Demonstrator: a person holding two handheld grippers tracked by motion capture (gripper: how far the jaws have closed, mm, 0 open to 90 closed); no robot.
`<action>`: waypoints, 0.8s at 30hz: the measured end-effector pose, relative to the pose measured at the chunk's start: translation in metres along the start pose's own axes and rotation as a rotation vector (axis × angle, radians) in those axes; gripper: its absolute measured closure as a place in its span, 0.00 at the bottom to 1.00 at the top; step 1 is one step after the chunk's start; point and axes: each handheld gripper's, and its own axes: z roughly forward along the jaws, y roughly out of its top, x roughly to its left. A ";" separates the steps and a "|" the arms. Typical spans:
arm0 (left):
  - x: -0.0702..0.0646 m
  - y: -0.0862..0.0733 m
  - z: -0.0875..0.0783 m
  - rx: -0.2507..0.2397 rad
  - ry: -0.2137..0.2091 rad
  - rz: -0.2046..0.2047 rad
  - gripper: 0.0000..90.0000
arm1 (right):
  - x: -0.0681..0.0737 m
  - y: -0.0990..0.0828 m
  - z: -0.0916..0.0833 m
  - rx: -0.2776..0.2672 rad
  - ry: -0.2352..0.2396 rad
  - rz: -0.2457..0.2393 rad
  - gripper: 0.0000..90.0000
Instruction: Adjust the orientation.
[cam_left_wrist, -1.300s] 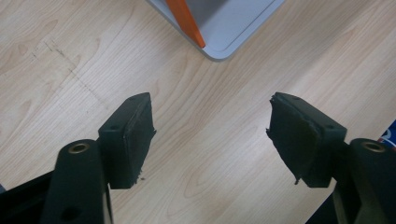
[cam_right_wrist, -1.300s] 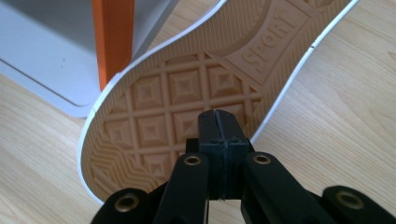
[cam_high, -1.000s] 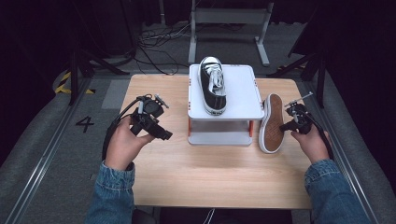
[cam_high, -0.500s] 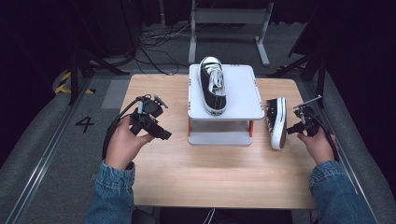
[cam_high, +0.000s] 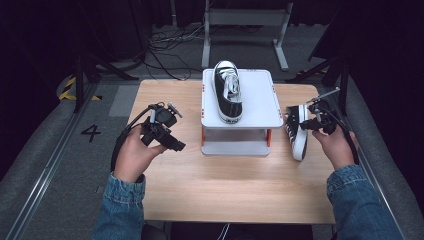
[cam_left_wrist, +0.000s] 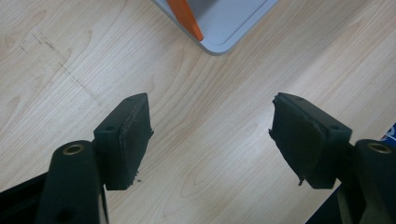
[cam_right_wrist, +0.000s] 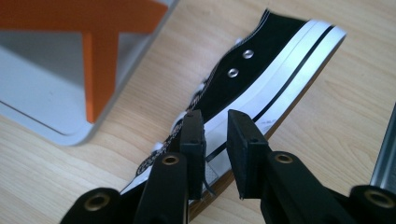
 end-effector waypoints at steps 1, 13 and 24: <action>0.000 0.000 0.001 -0.002 -0.003 0.004 0.32 | -0.005 -0.003 0.003 -0.006 0.028 0.027 0.86; -0.002 0.005 0.004 0.004 -0.006 0.013 0.32 | -0.048 -0.041 -0.017 0.015 -0.055 0.158 0.88; -0.001 0.007 0.005 0.006 -0.009 0.011 0.33 | -0.090 -0.083 0.005 0.136 -0.109 0.264 0.79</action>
